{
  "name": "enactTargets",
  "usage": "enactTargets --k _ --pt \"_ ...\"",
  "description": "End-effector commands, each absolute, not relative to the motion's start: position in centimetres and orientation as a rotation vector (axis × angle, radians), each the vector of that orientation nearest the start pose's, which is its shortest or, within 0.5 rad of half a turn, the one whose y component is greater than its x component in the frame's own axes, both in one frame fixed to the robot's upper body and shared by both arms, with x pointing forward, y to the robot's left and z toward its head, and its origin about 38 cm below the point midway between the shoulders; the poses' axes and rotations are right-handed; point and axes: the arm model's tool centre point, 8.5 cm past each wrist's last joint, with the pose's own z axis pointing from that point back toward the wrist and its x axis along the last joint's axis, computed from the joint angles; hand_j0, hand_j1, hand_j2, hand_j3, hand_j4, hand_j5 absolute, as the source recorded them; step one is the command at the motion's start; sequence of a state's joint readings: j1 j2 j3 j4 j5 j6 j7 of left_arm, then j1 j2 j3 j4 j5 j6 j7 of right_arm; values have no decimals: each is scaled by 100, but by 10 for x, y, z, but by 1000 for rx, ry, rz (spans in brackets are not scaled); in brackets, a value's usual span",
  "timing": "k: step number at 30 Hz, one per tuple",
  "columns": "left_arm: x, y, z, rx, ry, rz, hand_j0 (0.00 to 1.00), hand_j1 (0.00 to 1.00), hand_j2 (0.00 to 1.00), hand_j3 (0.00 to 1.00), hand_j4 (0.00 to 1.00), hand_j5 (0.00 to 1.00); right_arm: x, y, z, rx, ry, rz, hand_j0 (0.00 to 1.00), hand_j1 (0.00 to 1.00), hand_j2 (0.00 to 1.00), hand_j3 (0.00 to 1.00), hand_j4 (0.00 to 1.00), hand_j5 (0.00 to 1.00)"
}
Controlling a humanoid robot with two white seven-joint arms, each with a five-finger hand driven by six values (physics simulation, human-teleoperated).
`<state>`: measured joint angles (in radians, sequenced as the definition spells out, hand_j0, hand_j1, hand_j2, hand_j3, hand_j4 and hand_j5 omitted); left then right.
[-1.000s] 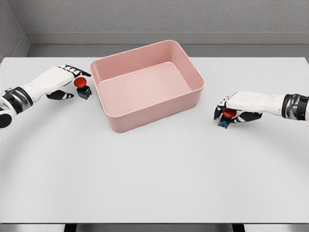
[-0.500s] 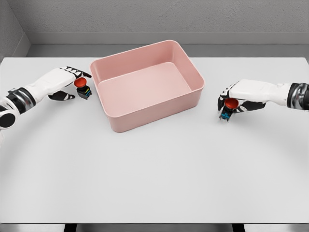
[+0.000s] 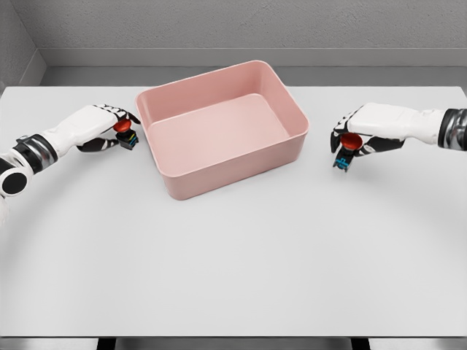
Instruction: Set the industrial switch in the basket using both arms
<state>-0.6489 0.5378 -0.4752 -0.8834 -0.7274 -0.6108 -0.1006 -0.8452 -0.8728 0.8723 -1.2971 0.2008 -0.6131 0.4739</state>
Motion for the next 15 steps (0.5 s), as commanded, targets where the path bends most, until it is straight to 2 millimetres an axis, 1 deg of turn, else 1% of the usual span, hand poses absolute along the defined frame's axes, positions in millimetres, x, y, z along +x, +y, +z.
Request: enactTargets --k 1,4,7,8,13,15 --pt "495 342 129 653 -1451 -1655 57 57 57 57 57 57 458 -318 228 -310 -1407 2017 46 46 46 46 46 46" --pt "495 344 129 656 -1450 -1652 48 48 48 48 48 48 461 -316 236 -324 -1426 2018 45 45 45 45 45 45" --pt "495 345 130 657 -1449 -1653 44 44 44 44 44 44 463 -314 242 -334 -1438 2023 45 45 45 45 45 45" --pt "495 345 129 655 -1449 -1652 39 39 39 39 39 39 464 -313 244 -338 -1442 2024 45 45 45 45 45 45" --pt "495 349 132 660 -1449 -1645 39 39 39 39 39 39 466 -311 250 -347 -1453 2024 45 45 45 45 45 45" --pt "495 350 132 663 -1450 -1641 36 36 36 36 36 36 467 -310 253 -353 -1459 2026 45 45 45 45 45 45"
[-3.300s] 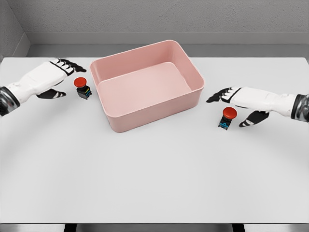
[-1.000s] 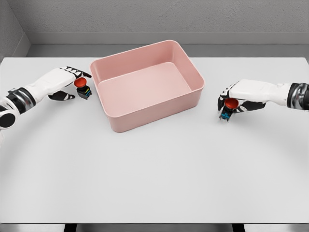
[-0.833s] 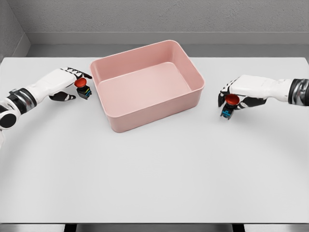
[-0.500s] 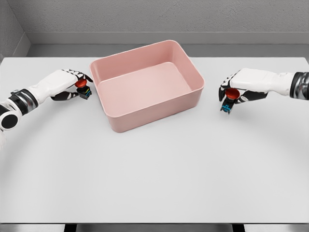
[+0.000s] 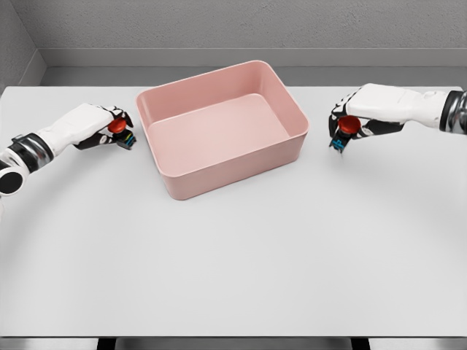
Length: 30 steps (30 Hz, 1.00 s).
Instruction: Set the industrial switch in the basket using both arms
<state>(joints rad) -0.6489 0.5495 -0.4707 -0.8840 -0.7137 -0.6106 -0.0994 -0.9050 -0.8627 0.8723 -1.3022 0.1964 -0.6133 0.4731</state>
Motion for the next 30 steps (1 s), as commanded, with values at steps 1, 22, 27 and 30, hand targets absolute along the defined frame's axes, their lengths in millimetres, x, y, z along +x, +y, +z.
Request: enactTargets --k 1,22,27,30 --pt "495 350 133 664 -1450 -1641 36 36 36 36 36 36 468 -310 254 -355 -1462 2027 45 45 45 45 45 45" --pt "475 344 226 719 -1712 -1661 32 32 32 32 32 32 482 -275 276 -349 -1563 2033 42 42 42 42 42 42" --pt "470 324 243 717 -1792 -1693 32 32 32 32 32 32 488 -266 279 -343 -1572 2033 42 42 42 42 42 42" --pt "468 315 247 711 -1819 -1702 32 32 32 32 32 32 491 -262 280 -341 -1574 2028 42 42 42 42 42 42"
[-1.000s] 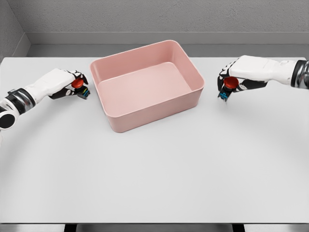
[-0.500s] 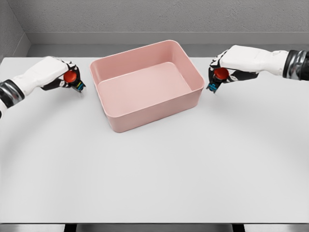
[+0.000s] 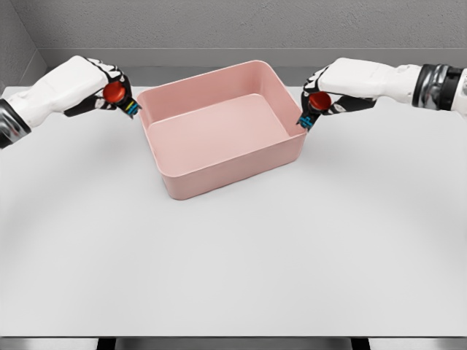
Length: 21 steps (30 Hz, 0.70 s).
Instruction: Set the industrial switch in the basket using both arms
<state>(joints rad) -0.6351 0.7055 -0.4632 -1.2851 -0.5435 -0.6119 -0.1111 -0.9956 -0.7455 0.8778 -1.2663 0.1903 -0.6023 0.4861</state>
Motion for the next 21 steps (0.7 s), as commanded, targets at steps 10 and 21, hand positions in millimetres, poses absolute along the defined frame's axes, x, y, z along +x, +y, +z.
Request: enactTargets --k 10,21 --pt "475 253 234 589 -1941 -1658 32 32 32 32 32 32 497 -244 281 -328 -1580 2016 42 42 42 42 42 42" --pt "500 220 179 500 -1814 -1650 32 32 32 32 32 32 508 -227 280 -305 -1585 1998 42 42 42 42 42 42"
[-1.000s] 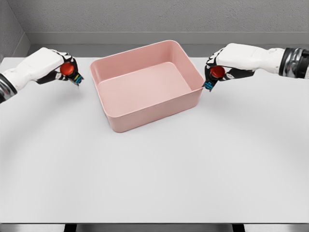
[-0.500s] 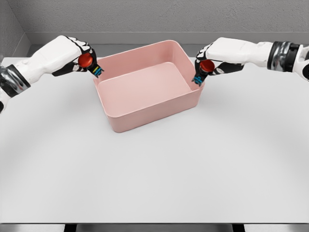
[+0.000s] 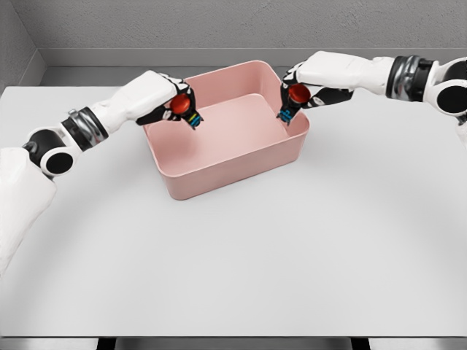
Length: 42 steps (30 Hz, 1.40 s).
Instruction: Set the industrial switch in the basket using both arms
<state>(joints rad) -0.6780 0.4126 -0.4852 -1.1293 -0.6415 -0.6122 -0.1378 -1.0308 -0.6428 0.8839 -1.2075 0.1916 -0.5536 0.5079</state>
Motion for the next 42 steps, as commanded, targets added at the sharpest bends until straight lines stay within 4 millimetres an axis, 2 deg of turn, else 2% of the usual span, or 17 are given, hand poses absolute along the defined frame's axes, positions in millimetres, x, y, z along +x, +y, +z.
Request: enactTargets --k 1,11,13,14,15,23,26,30,31,32,34,36,37,38,40,41,42 --pt "501 216 178 493 -1816 -1646 32 32 32 32 32 32 508 -226 280 -305 -1586 1997 42 42 42 42 42 42" --pt "506 209 170 473 -1786 -1659 36 36 36 36 36 36 522 -210 270 -274 -1577 1970 42 42 42 42 42 42" --pt "507 209 174 481 -1795 -1657 53 53 53 53 53 53 524 -206 271 -274 -1571 1976 42 42 42 42 42 42" --pt "508 210 175 485 -1800 -1652 68 68 68 68 68 68 525 -205 270 -271 -1570 1976 42 42 42 42 42 42" --pt "508 210 176 487 -1802 -1652 72 72 72 72 72 72 525 -203 269 -266 -1572 1976 42 42 42 42 42 42" --pt "509 208 181 490 -1812 -1655 74 74 74 74 74 74 529 -202 270 -266 -1564 1972 42 42 42 42 42 42" --pt "510 210 183 496 -1814 -1652 82 82 82 82 82 82 533 -201 270 -264 -1554 1966 42 42 42 42 42 42" --pt "506 209 187 495 -1839 -1648 83 83 83 83 83 83 536 -193 265 -243 -1550 1959 42 42 42 42 42 42" --pt "497 228 215 566 -1874 -1693 96 96 96 96 96 96 537 -190 264 -237 -1551 1957 42 42 42 42 42 42" --pt "482 238 233 587 -1904 -1746 100 100 100 100 100 100 537 -188 263 -233 -1553 1958 42 42 42 42 42 42" --pt "449 268 272 665 -1915 -1873 100 100 100 100 100 100 541 -181 261 -225 -1544 1963 43 43 43 43 43 43" --pt "420 300 291 693 -1865 -1949 100 100 100 100 100 100 543 -177 263 -223 -1545 1962 46 46 46 46 46 46" --pt "414 313 296 721 -1819 -1979 100 100 100 100 100 100 543 -175 261 -219 -1545 1960 46 46 46 46 46 46" --pt "408 325 285 707 -1760 -1997 100 100 100 100 100 100 544 -172 259 -211 -1544 1955 47 47 47 47 47 47" --pt "405 332 286 717 -1727 -2014 100 100 100 100 100 100 544 -167 259 -205 -1550 1958 50 50 50 50 50 50" --pt "404 332 285 715 -1727 -2015 100 100 100 100 100 100 545 -162 260 -200 -1552 1957 55 55 55 55 55 55" --pt "404 332 283 710 -1724 -2015 100 100 100 100 100 100 546 -158 260 -200 -1549 1948 69 69 69 69 69 69"
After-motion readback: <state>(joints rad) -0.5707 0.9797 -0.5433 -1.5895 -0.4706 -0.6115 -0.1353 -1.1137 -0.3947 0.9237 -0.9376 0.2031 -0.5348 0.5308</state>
